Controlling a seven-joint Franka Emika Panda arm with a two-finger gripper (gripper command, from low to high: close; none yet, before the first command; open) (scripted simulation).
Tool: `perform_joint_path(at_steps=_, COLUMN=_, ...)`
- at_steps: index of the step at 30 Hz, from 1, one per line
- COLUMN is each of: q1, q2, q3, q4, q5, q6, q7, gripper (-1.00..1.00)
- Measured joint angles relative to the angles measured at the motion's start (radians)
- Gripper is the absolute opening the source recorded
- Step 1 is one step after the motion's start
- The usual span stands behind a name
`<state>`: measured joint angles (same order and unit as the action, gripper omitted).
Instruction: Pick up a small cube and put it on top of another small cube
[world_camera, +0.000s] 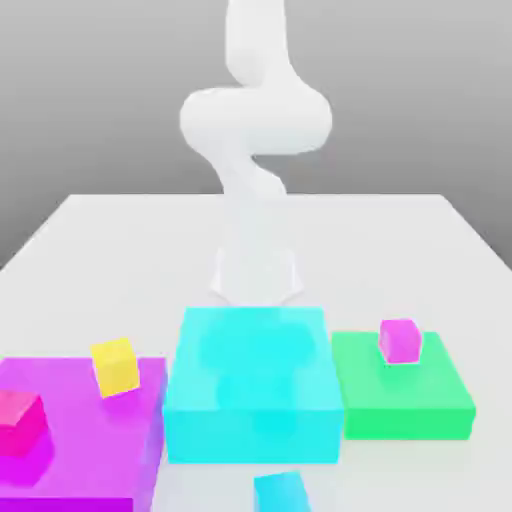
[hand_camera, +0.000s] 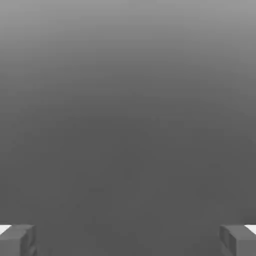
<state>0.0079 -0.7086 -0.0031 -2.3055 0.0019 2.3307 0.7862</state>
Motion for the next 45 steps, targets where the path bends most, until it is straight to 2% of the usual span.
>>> perform_joint_path(at_steps=26, q1=0.049, q2=0.949, q3=-0.001, q4=-0.057, q5=0.005, q6=0.319, q7=-0.133, gripper=0.0)
perform_joint_path(at_steps=31, q1=0.052, q2=1.13, q3=-0.001, q4=-0.038, q5=0.002, q6=0.435, q7=-0.14, gripper=0.0)
perform_joint_path(at_steps=32, q1=0.051, q2=1.164, q3=0.0, q4=-0.031, q5=0.003, q6=0.462, q7=-0.14, gripper=-1.0)
perform_joint_path(at_steps=39, q1=0.05, q2=1.172, q3=0.0, q4=-0.03, q5=0.001, q6=0.468, q7=-0.139, gripper=-1.0)
perform_joint_path(at_steps=45, q1=0.062, q2=0.981, q3=0.022, q4=-0.087, q5=-0.005, q6=0.334, q7=-0.169, gripper=-1.0)
